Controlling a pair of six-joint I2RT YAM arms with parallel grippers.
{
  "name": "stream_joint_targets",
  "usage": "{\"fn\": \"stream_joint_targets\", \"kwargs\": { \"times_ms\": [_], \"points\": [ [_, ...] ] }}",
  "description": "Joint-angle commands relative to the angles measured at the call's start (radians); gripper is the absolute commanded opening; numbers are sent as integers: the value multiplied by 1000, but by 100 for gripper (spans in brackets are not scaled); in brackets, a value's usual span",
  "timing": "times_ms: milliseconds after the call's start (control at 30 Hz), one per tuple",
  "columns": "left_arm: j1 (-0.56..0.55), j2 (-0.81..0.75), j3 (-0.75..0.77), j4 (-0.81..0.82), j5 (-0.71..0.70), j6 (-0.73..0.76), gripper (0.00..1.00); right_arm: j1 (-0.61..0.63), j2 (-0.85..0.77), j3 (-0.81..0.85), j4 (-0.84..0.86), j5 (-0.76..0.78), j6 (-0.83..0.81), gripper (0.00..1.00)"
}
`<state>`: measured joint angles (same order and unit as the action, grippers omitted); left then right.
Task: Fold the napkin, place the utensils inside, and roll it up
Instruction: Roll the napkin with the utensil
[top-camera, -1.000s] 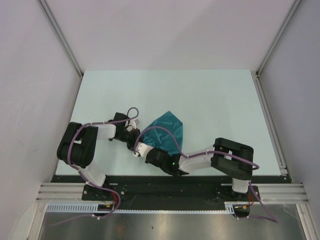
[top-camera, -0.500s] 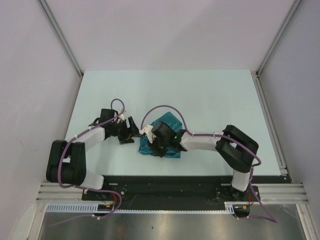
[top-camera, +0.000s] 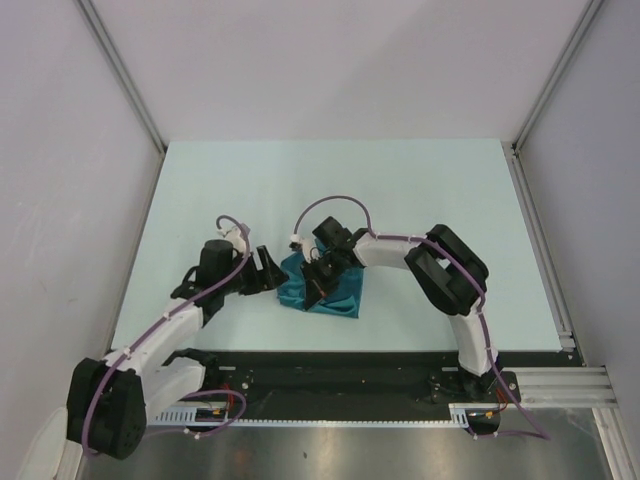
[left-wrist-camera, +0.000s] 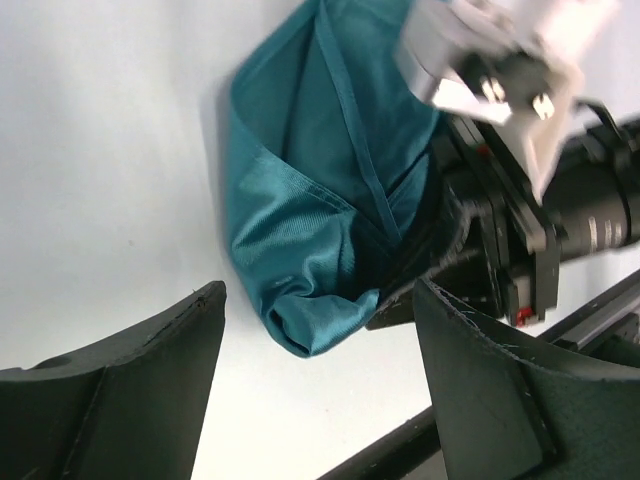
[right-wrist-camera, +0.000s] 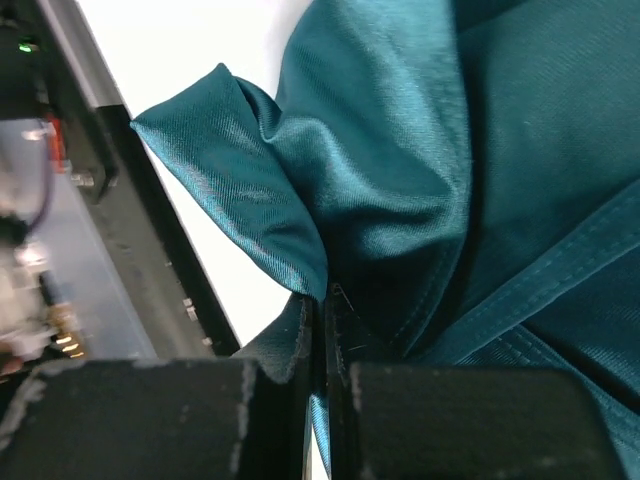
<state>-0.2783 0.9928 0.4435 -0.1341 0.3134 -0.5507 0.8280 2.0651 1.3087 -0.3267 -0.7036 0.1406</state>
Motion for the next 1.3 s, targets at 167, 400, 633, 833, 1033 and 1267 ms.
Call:
{"fn": "stream_joint_targets", "kwargs": {
  "times_ms": [167, 400, 633, 833, 1033, 1267],
  "points": [
    [-123, -29, -94, 129, -39, 0, 78, -69, 121, 87, -98, -200, 82, 0],
    [-183, -13, -120, 240, -95, -2, 73, -84, 165, 106, -118, -201, 100, 0],
    [-194, 23, -152, 295, -135, -11, 57, -89, 174, 110, -120, -208, 106, 0],
    [-196, 49, -169, 332, -123, -23, 43, -90, 185, 110, -118, -204, 113, 0],
    [-194, 125, -183, 378, -102, -26, 29, -92, 190, 109, -117, -203, 117, 0],
    [-194, 171, -126, 226, -246, -22, 0, -101, 161, 100, -95, -203, 129, 3]
  ]
}}
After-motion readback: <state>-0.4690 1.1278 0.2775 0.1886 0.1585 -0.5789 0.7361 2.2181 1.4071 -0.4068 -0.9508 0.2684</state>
